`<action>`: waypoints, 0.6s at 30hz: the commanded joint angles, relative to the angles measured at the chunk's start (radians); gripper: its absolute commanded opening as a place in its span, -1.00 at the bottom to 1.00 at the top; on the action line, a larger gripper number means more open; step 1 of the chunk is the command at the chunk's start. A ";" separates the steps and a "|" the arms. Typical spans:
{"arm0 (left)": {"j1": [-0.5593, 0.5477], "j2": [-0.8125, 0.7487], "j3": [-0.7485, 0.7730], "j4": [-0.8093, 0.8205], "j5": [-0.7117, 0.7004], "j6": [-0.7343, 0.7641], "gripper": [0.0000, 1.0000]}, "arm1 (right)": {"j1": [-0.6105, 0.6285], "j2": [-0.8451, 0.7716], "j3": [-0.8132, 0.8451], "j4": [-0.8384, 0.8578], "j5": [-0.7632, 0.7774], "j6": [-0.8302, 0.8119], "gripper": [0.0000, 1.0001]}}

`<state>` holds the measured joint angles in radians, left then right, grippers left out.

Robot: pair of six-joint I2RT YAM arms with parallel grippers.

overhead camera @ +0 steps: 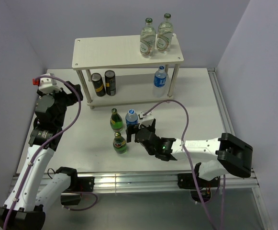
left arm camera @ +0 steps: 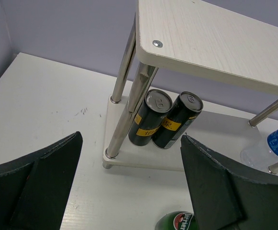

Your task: Place and organize the beverage onto the shelf

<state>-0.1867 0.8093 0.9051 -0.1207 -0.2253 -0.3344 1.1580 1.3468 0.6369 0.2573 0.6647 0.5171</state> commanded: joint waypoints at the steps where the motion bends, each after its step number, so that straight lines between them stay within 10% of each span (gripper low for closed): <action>1: 0.000 -0.012 0.011 0.026 0.009 0.008 0.82 | -0.010 0.037 0.066 0.118 0.016 -0.041 0.99; 14: 0.000 -0.010 0.014 0.026 0.007 0.008 0.82 | -0.126 0.299 0.112 0.391 0.078 -0.109 0.93; 18: 0.000 -0.009 0.014 0.027 0.009 0.008 0.81 | -0.158 0.324 0.122 0.424 0.107 -0.130 0.28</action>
<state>-0.1867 0.8093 0.9051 -0.1207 -0.2253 -0.3344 1.0283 1.6600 0.7242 0.6029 0.7044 0.4076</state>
